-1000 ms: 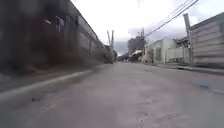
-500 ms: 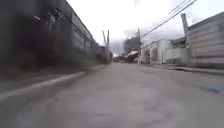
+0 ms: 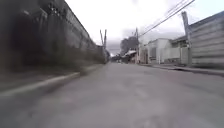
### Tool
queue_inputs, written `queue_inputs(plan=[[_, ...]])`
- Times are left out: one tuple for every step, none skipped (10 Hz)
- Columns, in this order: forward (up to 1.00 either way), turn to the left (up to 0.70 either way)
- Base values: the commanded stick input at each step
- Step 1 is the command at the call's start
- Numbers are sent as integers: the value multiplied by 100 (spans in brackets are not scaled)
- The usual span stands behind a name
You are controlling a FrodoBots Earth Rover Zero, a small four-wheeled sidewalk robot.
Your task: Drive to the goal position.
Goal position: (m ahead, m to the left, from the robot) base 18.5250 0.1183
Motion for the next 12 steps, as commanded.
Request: queue_inputs(plan=[[100, 0], [100, 0], [100, 0], [100, 0], [100, 0], [100, 0], [100, 0], [100, 0], [100, 0], [100, 0], [100, 0], [100, 0]])
